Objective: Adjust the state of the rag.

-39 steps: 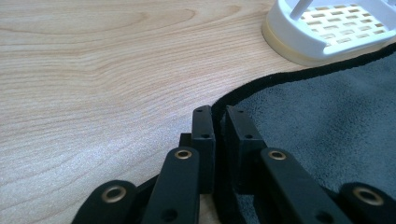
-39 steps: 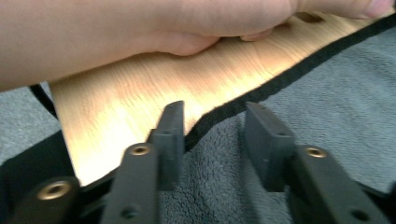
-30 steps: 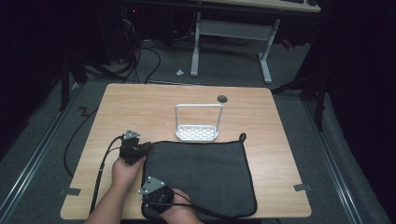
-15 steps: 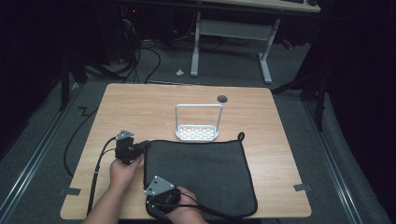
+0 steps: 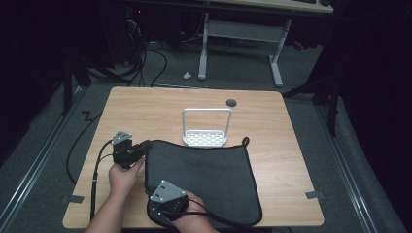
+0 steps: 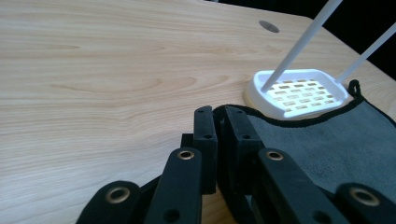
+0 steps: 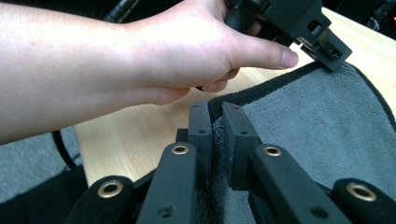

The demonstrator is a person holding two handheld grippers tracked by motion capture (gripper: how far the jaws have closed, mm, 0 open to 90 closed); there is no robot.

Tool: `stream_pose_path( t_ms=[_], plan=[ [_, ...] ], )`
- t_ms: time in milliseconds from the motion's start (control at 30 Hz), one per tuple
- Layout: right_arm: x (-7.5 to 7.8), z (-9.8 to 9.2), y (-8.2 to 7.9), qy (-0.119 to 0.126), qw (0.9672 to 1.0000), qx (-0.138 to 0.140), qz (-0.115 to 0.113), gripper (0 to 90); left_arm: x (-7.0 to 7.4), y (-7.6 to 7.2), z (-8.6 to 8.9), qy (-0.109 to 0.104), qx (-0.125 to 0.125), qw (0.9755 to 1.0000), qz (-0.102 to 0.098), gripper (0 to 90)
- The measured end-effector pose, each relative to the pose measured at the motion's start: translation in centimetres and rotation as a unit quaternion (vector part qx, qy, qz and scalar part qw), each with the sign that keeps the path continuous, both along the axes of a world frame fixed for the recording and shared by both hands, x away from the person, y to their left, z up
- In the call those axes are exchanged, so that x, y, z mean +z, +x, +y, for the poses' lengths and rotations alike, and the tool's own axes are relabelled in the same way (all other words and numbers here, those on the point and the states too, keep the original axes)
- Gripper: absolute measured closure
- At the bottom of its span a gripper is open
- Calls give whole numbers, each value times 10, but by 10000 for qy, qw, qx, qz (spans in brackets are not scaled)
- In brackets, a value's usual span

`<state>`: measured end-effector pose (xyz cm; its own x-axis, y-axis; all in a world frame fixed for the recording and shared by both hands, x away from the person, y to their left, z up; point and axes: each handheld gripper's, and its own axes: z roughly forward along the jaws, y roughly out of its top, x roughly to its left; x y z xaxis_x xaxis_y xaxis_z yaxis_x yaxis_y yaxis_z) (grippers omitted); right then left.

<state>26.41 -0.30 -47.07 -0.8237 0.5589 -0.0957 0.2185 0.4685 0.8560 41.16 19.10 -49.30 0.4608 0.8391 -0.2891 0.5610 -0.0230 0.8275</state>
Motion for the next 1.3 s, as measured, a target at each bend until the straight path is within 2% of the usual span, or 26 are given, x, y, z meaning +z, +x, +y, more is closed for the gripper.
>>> stream_pose_path(
  t_ms=[67,133,267,333,467,633,1000,1300],
  plan=[
    [3,6,-1,53,10000,53,4,835,4,-2,9,-22,47,10000,10,838],
    [4,14,-3,44,9999,128,-27,834,8,-3,17,-59,71,9999,101,838],
    [6,29,-5,58,9996,251,-64,834,15,-7,32,109,146,9998,33,838],
    [8,34,-6,60,9996,273,-73,834,21,-9,38,108,172,9998,5,838],
    [11,33,-6,87,9995,261,-121,834,29,-9,34,137,155,9998,-71,839],
    [12,14,-8,71,9998,89,-181,834,30,-5,7,121,78,9999,-86,838],
    [1,-61,-13,-10,9989,-453,-100,835,25,-1,-73,241,-272,9993,-97,837],
    [-8,-104,-17,7,9969,-781,-18,834,20,1,-112,291,-351,9990,-19,837]
  ],
)
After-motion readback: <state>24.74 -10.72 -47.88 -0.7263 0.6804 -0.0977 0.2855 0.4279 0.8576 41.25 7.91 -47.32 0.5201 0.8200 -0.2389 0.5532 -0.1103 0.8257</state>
